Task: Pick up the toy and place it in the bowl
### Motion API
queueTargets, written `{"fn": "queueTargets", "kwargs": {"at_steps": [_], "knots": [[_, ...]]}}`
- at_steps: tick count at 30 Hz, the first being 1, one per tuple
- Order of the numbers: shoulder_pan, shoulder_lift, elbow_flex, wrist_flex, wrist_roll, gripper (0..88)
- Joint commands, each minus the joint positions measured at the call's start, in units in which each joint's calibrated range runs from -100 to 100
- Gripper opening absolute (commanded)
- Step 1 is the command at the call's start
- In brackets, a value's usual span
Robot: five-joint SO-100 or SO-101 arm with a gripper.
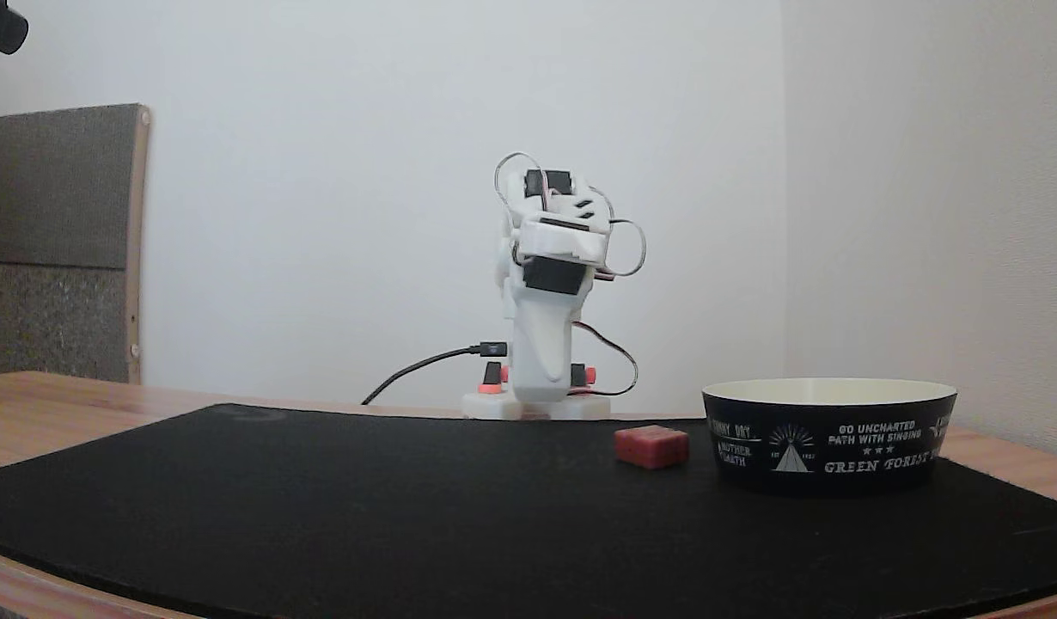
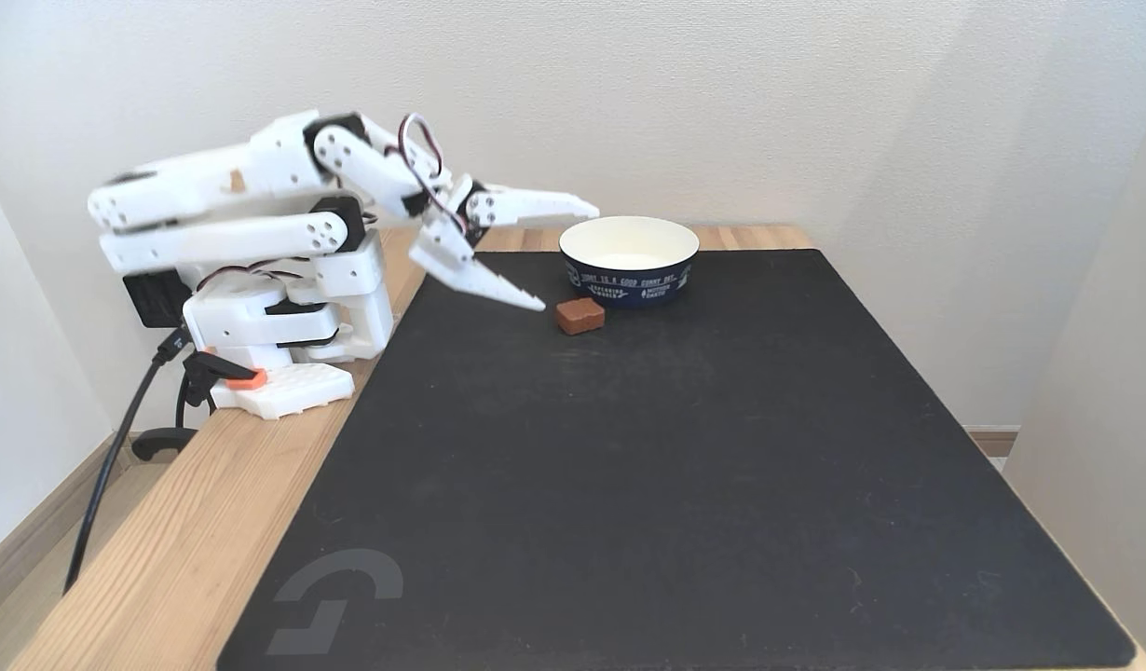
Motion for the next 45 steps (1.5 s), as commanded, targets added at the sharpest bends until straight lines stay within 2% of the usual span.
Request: {"fn": "queueTargets", "kwargs": {"at_steps": [1,4,6,14,26,33,39,45], "knots": [[0.0,21.3,-13.6,0.3,1.2,41.9],[-0.2,35.4,-22.5,2.3,1.2,41.5],[-0.4,43.9,-30.3,8.2,0.8,40.4],[-0.5,60.8,-52.4,22.5,0.7,39.0],[-3.6,77.7,-64.4,22.4,0.7,39.0],[-3.8,83.1,-64.9,19.8,1.2,39.0],[-9.2,85.6,-65.1,18.4,1.1,39.0],[-9.6,87.9,-64.5,16.4,1.0,39.0]]}}
